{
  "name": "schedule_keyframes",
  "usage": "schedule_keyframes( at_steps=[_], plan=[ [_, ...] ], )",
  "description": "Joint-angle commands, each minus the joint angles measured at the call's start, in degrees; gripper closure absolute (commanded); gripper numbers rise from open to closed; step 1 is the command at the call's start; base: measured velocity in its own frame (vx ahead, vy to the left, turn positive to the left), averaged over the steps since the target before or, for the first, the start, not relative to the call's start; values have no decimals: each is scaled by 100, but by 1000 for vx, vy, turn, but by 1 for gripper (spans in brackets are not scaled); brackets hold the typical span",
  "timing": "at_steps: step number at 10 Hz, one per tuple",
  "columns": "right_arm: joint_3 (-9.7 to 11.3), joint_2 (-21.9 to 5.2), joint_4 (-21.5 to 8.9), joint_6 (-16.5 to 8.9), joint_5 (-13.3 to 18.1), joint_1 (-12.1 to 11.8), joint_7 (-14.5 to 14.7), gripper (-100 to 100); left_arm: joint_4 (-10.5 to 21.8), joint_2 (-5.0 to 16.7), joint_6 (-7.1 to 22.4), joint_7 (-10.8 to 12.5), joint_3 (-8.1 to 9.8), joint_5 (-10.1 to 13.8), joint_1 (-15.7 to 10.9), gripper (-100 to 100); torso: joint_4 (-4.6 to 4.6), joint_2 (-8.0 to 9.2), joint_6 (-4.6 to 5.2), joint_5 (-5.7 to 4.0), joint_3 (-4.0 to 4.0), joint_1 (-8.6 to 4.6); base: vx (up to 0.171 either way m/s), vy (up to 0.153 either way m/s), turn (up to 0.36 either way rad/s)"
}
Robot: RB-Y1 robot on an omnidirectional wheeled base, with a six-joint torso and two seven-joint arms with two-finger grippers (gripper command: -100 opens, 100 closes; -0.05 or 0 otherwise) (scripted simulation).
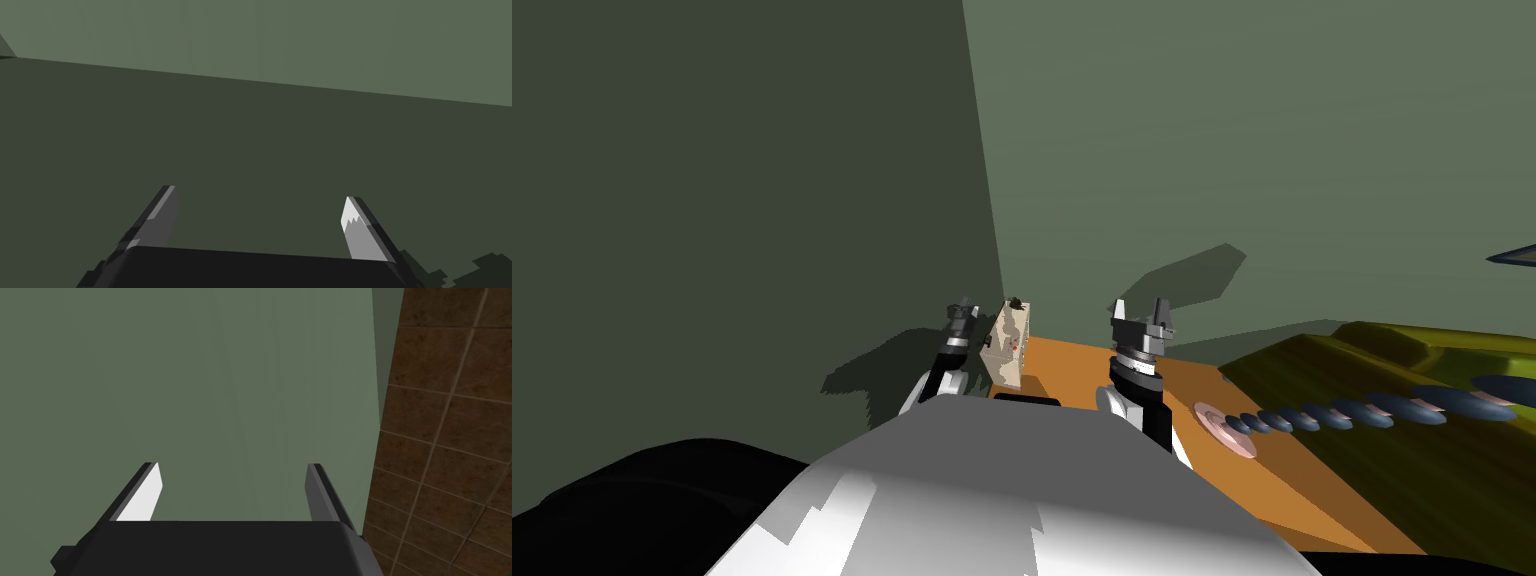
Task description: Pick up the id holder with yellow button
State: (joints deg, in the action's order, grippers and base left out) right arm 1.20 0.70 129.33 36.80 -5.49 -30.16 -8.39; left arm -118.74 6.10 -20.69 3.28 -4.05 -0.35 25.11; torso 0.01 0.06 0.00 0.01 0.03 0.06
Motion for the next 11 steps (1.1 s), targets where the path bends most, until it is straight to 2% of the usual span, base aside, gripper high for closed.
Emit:
schedule_keyframes(
  at_steps=[1,3,4,5,6,7,8,9,10,11],
  plan=[
    [0,0,0,0,0,0,0,0,173,6,92,14,-19,19,-69,-100,0,0,0,0,0,0,-12,9,-18],
    [0,0,0,0,0,0,0,0,642,68,449,98,-66,122,-282,-100,-1,-4,1,0,-2,-3,-16,10,-38],
    [0,0,0,0,0,0,0,0,701,68,449,98,-66,122,-282,-100,0,0,-1,0,0,0,-16,17,-11],
    [0,0,0,0,0,0,0,0,938,97,635,142,-87,174,-398,-100,0,-1,-1,0,0,1,-13,16,-26],
    [0,0,0,0,0,0,0,0,980,97,635,142,-87,174,-398,-100,0,-2,0,0,-1,1,-8,12,-14],
    [0,0,0,0,0,0,0,0,1142,127,825,187,-106,226,-518,-100,0,-4,-1,0,-2,-1,-10,12,-18],
    [0,0,0,0,0,0,0,0,1263,127,825,187,-106,226,-518,-100,-1,-4,0,0,-2,-1,-6,11,-14],
    [0,0,0,0,0,0,0,0,1470,155,1017,233,-122,277,-643,-100,-1,-4,-1,0,-2,-1,-8,12,-14],
    [0,0,0,0,0,0,0,0,1551,155,1017,233,-122,277,-643,-100,-1,-5,-1,0,-3,0,-7,11,-11],
    [0,0,0,0,0,0,0,0,1819,181,1210,279,-136,327,-773,-100,-1,-6,-1,0,-3,-1,-4,14,-14]
  ],
)
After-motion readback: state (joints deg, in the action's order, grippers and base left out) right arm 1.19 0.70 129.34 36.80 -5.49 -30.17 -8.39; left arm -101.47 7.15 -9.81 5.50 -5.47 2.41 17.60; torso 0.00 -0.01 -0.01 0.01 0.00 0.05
